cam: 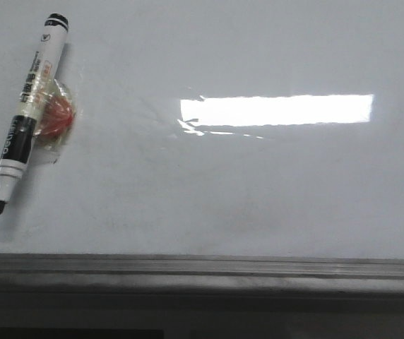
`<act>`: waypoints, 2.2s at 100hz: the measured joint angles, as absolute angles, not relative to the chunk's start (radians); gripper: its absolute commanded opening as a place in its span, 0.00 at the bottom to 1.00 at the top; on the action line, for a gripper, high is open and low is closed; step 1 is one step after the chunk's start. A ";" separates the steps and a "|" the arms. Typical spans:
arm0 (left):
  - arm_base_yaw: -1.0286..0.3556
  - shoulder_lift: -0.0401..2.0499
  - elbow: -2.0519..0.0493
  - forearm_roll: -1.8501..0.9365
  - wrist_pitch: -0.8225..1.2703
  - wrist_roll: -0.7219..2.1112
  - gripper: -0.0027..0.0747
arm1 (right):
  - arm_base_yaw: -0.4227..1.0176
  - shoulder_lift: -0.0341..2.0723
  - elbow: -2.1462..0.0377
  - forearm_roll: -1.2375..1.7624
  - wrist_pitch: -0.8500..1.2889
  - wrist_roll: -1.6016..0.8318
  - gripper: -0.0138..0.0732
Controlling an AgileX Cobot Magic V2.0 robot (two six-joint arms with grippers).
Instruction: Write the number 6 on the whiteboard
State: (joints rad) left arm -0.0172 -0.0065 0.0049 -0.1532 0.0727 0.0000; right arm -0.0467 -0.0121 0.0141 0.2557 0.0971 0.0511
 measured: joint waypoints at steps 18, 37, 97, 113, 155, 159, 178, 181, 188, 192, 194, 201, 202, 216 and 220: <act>-0.017 -0.006 -0.040 -0.153 0.128 0.000 0.01 | -0.047 -0.012 0.014 0.359 0.125 0.053 0.09; -0.017 0.051 -0.173 -0.139 0.283 0.040 0.01 | -0.047 -0.012 -0.011 0.341 0.222 0.048 0.09; -0.017 0.120 -0.226 -0.132 0.311 0.050 0.58 | -0.047 0.230 -0.257 0.200 0.488 0.013 0.09; -0.017 0.120 -0.210 -0.141 0.294 0.057 0.59 | -0.047 0.242 -0.254 0.199 0.494 0.013 0.09; -0.095 0.159 -0.234 -0.588 0.436 0.564 0.59 | -0.047 0.244 -0.253 0.199 0.496 0.011 0.09; -0.111 0.169 -0.234 -0.659 0.440 0.625 0.59 | -0.047 0.244 -0.253 0.199 0.496 0.011 0.09; -0.138 0.212 -0.234 -0.807 0.405 0.737 0.59 | -0.047 0.244 -0.253 0.199 0.496 0.009 0.09; -0.138 0.217 -0.234 -0.814 0.401 0.740 0.59 | -0.047 0.244 -0.253 0.199 0.496 0.009 0.09; -0.138 0.226 -0.234 -0.832 0.388 0.749 0.59 | -0.047 0.244 -0.253 0.199 0.498 0.009 0.09; -0.138 0.231 -0.234 -0.840 0.379 0.751 0.59 | -0.047 0.244 -0.253 0.199 0.500 0.009 0.09; -0.138 0.233 -0.234 -0.845 0.376 0.751 0.59 | -0.047 0.244 -0.253 0.199 0.502 0.009 0.09; -0.138 0.236 -0.234 -0.854 0.366 0.755 0.59 | -0.047 0.244 -0.253 0.199 0.502 0.009 0.09; -0.138 0.236 -0.234 -0.856 0.363 0.755 0.59 | -0.047 0.244 -0.253 0.199 0.502 0.009 0.09; -0.138 0.237 -0.236 -0.866 0.359 0.755 0.59 | -0.047 0.244 -0.253 0.199 0.502 0.009 0.09; -0.138 0.237 -0.237 -0.875 0.358 0.755 0.59 | -0.047 0.244 -0.253 0.199 0.502 0.009 0.09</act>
State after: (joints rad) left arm -0.1380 0.2365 -0.2369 -0.8750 0.3577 0.7554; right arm -0.0467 0.2442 -0.2534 0.1990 0.5018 0.0091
